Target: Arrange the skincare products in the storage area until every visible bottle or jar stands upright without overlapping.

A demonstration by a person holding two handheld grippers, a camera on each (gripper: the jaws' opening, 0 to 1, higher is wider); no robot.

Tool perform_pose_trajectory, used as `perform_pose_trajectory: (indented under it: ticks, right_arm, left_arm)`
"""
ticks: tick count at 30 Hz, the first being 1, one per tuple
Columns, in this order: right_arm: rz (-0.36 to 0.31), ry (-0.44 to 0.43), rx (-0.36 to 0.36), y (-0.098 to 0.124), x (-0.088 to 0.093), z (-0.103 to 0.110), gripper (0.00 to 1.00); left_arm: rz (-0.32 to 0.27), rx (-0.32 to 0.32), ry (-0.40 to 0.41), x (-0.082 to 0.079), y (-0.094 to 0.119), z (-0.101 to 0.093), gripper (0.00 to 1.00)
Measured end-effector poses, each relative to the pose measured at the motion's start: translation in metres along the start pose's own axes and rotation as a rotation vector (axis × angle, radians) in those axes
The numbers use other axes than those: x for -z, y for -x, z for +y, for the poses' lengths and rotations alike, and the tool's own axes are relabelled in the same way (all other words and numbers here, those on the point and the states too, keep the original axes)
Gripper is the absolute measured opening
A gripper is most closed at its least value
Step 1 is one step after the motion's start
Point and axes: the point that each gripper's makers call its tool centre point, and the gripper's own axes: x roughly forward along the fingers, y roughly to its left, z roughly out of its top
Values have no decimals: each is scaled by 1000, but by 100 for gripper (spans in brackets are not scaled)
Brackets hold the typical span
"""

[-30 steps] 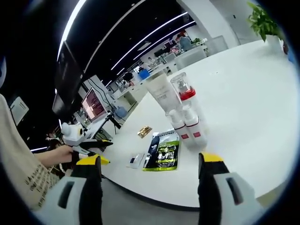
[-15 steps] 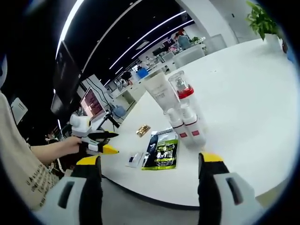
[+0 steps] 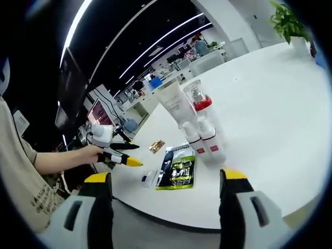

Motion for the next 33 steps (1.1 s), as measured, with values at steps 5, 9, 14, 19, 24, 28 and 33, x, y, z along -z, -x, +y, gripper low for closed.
perform_pose_trajectory:
  ticks: [5, 9, 14, 19, 24, 28, 33]
  right_arm:
    - [-7, 0, 4, 0, -1, 0, 86]
    - [-9, 0, 5, 1, -1, 0, 86]
    - [-10, -1, 6, 1, -1, 0, 86]
    - [-8, -2, 5, 1, -1, 0, 86]
    - [-7, -3, 4, 0, -1, -1, 86]
    - [-7, -5, 3, 0, -1, -1, 86]
    - [-6, -5, 3, 0, -1, -1, 86]
  left_arm:
    - [25, -17, -11, -7, -11, 10, 86]
    - [37, -31, 16, -11, -19, 19, 83]
    - [53, -57, 34, -15, -31, 27, 80]
    - [101, -65, 103, -11, -42, 30, 74]
    - [139, -85, 97, -7, -46, 34, 70]
    - [149, -100, 104, -8, -46, 39, 65]
    - [165, -110, 107, -8, -46, 39, 61]
